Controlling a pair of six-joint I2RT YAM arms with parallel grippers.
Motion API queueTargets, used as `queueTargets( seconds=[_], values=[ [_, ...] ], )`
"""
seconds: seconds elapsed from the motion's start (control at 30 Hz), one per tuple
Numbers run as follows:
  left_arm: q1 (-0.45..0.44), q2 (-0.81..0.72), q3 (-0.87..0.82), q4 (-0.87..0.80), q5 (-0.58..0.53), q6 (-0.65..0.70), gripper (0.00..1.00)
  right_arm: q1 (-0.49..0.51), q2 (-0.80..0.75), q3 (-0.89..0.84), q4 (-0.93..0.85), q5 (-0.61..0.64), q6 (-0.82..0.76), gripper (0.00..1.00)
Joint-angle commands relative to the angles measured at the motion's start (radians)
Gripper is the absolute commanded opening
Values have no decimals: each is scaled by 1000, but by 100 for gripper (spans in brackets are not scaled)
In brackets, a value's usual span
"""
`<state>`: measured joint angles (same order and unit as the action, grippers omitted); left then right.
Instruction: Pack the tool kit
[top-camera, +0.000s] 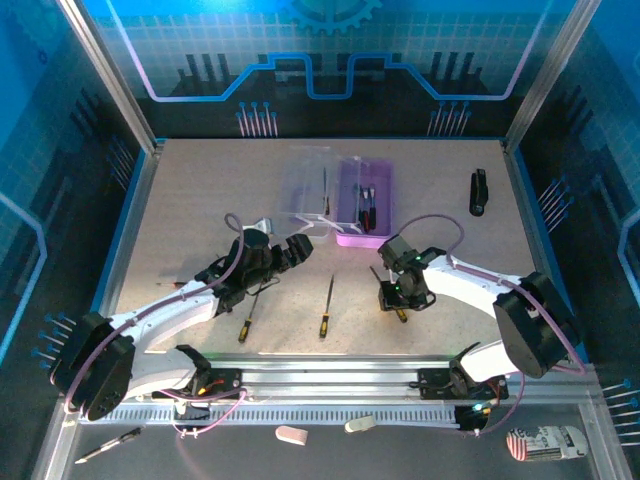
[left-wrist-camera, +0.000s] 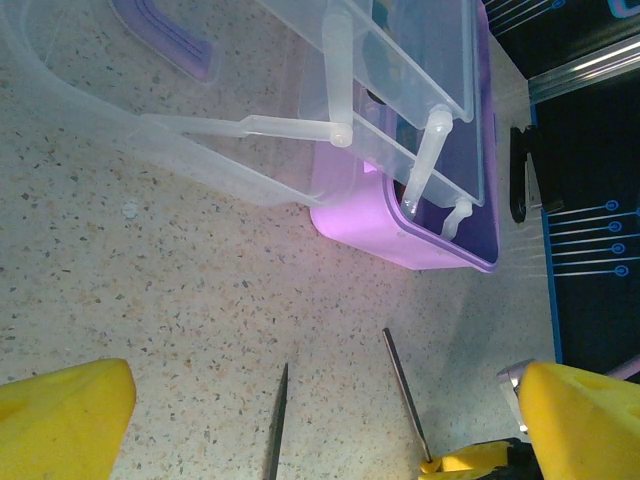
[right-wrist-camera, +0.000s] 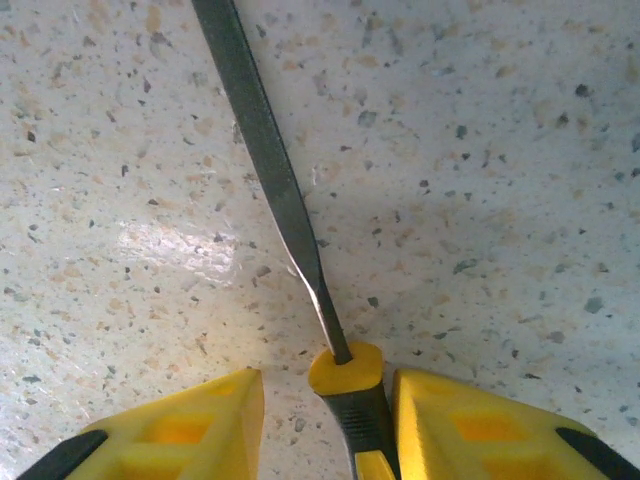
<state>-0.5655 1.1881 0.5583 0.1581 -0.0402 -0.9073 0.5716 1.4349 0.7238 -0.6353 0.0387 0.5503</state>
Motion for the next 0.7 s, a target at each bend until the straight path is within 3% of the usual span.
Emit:
queueTargets(
  seconds=[0.0, 0.27, 0.47, 0.67],
  values=[
    [3, -19, -14, -17, -17, 21, 99, 20, 23, 7, -12, 20, 21, 39],
    [3, -13, -6, -21, -21, 28, 99, 67, 60, 2, 0, 98, 48, 36],
    [3, -16, -3, -33, -24, 24, 99, 84, 101, 18, 3, 134, 51, 22],
    [3, -54, -2, -61, -59, 35, 99, 86, 28, 48, -4, 134, 44, 16]
  ],
)
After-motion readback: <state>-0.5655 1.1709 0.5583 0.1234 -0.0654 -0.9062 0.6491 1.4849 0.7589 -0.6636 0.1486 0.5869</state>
